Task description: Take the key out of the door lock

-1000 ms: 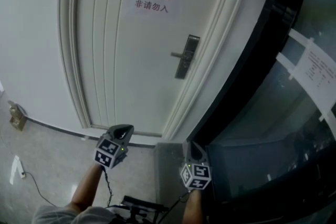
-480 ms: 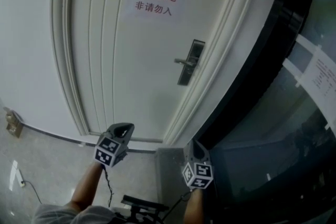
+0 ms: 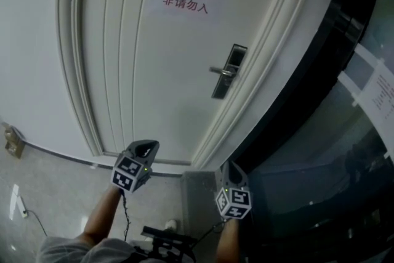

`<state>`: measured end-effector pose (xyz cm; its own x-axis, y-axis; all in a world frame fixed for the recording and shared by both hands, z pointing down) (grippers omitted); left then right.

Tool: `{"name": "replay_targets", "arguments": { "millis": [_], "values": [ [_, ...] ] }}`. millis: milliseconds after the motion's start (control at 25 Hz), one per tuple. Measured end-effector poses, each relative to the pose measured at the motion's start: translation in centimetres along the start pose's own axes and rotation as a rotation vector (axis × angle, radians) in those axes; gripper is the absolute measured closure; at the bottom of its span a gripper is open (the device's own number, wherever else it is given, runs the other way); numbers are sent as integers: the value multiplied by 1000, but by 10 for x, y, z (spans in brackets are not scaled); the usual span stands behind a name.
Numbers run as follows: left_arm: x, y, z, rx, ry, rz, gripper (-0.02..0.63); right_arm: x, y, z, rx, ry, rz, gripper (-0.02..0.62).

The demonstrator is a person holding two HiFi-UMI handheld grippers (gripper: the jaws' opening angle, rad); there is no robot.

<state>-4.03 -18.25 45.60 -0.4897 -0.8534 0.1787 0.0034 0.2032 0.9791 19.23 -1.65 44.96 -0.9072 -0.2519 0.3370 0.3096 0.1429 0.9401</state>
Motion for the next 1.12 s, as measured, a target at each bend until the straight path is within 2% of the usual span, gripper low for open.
{"name": "replay_targets", "arguments": {
  "millis": [360, 640, 1120],
  "values": [
    [24, -8, -30, -3, -24, 16, 614, -10, 0, -39, 3, -5, 17, 588],
    [36, -18, -79, 10, -32, -6, 613, -33, 5, -88, -2, -12, 1, 588],
    [68, -40, -160, 18, -57, 4, 614, -66, 7, -179, -3, -44, 5, 588]
  ]
}}
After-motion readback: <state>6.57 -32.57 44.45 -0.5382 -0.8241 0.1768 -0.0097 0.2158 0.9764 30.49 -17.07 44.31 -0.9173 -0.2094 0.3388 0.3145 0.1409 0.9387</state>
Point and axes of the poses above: the fingertips, and each gripper's own axes: z backward along the fingers, x to its left, y out of its underside, the point moved 5 cm from there along z, backward along the fingers, and after that the axes turned 15 degrees about z, right-handed, at the moved point
